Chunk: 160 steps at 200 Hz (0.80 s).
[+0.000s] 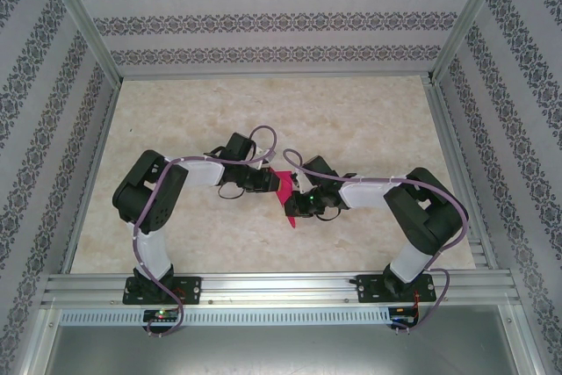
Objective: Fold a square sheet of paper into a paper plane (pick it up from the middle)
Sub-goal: Fold the wing for the fifth time at the center of the table.
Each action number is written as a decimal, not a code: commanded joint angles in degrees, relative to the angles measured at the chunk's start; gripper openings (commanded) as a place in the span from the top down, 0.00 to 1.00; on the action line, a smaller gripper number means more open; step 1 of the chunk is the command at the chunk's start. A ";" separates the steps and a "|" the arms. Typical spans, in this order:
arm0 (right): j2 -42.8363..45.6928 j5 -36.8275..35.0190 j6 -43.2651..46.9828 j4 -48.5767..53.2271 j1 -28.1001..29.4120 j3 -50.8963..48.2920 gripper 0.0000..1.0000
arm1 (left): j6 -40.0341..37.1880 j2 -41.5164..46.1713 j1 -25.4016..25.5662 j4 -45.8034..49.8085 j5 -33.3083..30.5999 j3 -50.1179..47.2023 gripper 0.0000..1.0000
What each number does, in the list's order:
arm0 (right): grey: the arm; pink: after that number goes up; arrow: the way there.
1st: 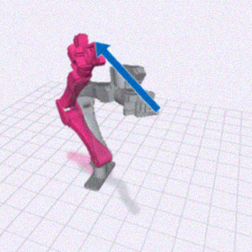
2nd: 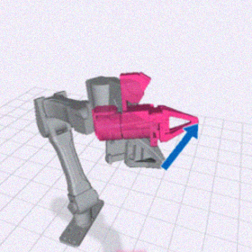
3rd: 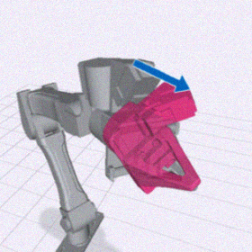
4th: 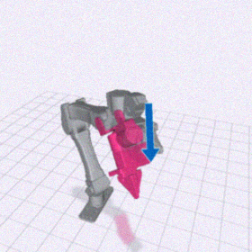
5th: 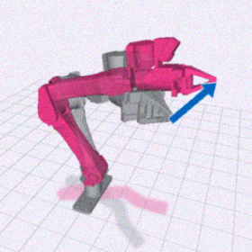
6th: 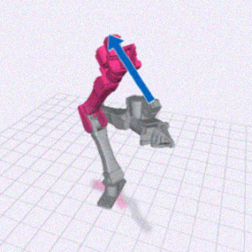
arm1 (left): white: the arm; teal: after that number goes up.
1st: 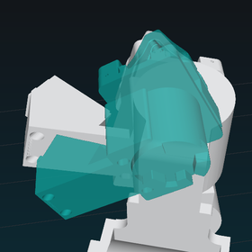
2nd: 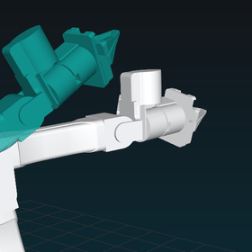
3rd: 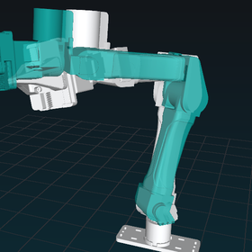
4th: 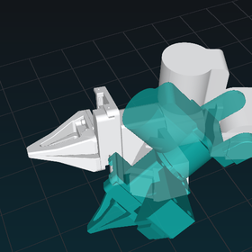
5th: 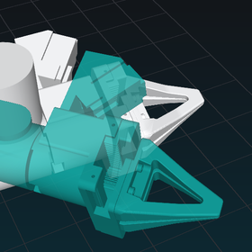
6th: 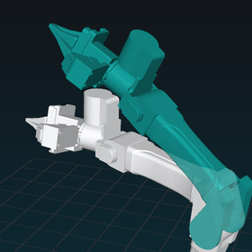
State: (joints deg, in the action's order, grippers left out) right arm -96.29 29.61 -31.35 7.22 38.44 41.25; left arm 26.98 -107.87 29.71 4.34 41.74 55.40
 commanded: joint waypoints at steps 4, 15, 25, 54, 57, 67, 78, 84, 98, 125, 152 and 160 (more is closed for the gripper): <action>-2.67 -1.39 1.03 5.34 -0.30 -0.76 0.87 | -1.63 -1.31 0.52 -2.51 -0.11 0.74 0.81; -2.76 -1.47 1.14 5.38 -0.42 -0.74 0.87 | -1.20 -1.76 0.52 -2.58 -0.89 0.92 0.81; -2.76 -1.48 1.16 5.50 -0.47 -0.80 0.87 | -0.63 -2.19 0.54 -2.62 -1.87 1.03 0.81; -2.77 -1.48 1.38 6.04 -0.38 -0.91 0.87 | 0.66 -2.96 0.57 -2.45 -4.19 1.49 0.82; -2.79 -1.48 1.42 6.05 -0.44 -0.91 0.87 | 0.70 -2.99 0.56 -2.42 -4.39 1.53 0.82; -2.76 -1.55 1.57 6.27 -0.52 -1.00 0.87 | 1.05 -3.15 0.59 -1.76 -5.27 1.78 0.82; -2.83 -1.69 1.71 6.49 -0.53 -0.92 0.87 | 1.27 -3.31 0.52 -0.92 -6.25 2.21 0.83; -2.89 -1.73 1.86 6.80 -0.54 -0.92 0.87 | 1.36 -3.31 0.51 -0.45 -7.01 2.31 0.83; -3.09 -2.16 2.05 7.32 -0.47 -0.92 0.87 | 1.92 -3.33 0.57 0.63 -8.71 2.67 0.83; -3.38 -3.31 2.48 8.59 -0.60 -1.17 0.87 | 2.71 -3.23 0.36 3.97 -13.99 3.98 0.85; -3.55 -3.74 2.75 8.95 -0.76 -1.86 0.87 | 2.13 -3.85 -0.26 6.21 -16.51 5.76 0.85; -3.55 -3.77 2.71 9.02 -0.90 -2.07 0.87 | 1.82 -4.31 -0.58 7.00 -16.87 6.53 0.85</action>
State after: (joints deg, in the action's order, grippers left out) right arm -96.71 30.11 -30.20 8.19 38.09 41.63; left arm 29.19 -110.08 30.17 8.21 32.36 59.27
